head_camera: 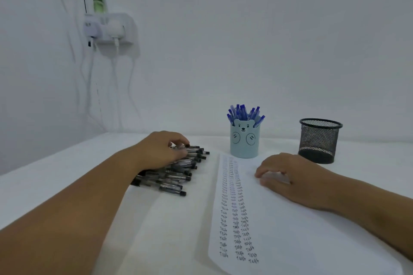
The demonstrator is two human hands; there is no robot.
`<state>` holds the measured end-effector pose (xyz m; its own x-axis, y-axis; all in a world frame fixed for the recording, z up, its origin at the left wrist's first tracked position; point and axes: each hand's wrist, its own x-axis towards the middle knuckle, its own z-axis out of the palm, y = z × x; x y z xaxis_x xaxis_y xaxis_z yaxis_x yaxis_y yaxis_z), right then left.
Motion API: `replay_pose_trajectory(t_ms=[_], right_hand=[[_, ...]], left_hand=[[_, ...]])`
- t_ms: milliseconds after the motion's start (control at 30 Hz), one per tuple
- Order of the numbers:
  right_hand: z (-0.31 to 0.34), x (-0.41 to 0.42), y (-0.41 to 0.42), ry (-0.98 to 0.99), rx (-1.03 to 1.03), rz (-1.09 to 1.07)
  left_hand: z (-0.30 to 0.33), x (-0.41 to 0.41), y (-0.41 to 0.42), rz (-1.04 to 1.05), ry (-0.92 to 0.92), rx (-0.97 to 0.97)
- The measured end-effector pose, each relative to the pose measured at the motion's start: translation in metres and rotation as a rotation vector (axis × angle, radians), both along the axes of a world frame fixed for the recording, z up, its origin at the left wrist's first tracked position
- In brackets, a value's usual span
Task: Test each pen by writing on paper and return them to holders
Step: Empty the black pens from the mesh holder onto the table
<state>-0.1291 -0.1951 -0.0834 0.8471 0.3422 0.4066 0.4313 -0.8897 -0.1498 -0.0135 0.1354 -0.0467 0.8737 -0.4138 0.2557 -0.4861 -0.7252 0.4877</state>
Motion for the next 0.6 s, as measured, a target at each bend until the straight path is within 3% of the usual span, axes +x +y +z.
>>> replay_pose_trajectory(t_ms=[333, 500, 600], right_hand=[[0.0, 0.0, 0.003, 0.04, 0.029, 0.009], [0.019, 0.0, 0.009, 0.164, -0.134, -0.03], [0.044, 0.007, 0.018, 0.316, -0.243, -0.064]], left_hand=[[-0.008, 0.005, -0.007, 0.095, -0.185, -0.204], [-0.003, 0.003, -0.008, 0.052, -0.292, -0.509], [0.009, -0.004, -0.016, 0.004, -0.264, -0.744]])
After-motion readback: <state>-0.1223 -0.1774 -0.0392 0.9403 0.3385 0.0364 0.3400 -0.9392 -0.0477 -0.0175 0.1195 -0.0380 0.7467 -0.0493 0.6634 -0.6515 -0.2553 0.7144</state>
